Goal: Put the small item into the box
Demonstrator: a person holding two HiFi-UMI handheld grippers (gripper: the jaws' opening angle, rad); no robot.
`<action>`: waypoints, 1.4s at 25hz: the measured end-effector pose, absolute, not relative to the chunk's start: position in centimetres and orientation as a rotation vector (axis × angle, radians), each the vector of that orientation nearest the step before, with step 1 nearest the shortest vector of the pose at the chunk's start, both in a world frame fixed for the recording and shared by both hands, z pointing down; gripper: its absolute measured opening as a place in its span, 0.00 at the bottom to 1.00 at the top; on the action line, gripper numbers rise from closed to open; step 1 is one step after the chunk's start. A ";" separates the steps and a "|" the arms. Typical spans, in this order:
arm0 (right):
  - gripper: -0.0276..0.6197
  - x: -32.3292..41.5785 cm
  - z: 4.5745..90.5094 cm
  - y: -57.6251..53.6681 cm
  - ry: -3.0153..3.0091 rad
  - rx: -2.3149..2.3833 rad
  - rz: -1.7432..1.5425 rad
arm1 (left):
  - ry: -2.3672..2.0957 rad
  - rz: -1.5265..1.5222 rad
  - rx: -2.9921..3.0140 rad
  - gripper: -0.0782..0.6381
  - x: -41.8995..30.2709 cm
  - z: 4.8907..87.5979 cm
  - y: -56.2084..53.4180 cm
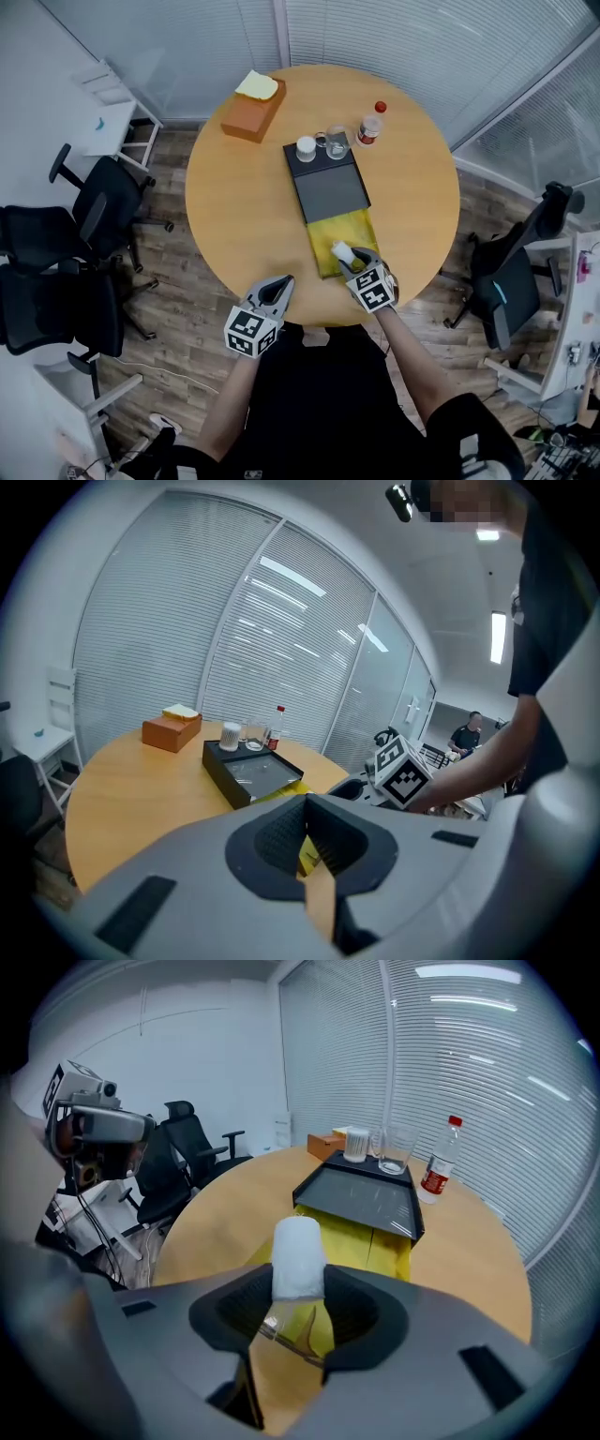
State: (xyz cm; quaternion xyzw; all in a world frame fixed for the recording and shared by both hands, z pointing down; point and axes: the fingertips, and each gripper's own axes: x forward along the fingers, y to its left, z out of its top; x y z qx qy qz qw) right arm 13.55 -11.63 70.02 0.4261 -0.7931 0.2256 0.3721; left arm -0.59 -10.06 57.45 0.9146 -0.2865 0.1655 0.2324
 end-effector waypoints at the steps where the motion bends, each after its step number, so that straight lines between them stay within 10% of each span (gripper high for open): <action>1: 0.29 13.8 70.2 -11.8 -2.031 1.072 0.571 | -0.803 0.455 2.503 0.12 -0.4 57.5 -9.9; 35: 0.30 13.7 76.6 -14.0 -2.005 0.775 0.534 | -1.051 0.464 2.358 0.12 0.2 58.5 -7.6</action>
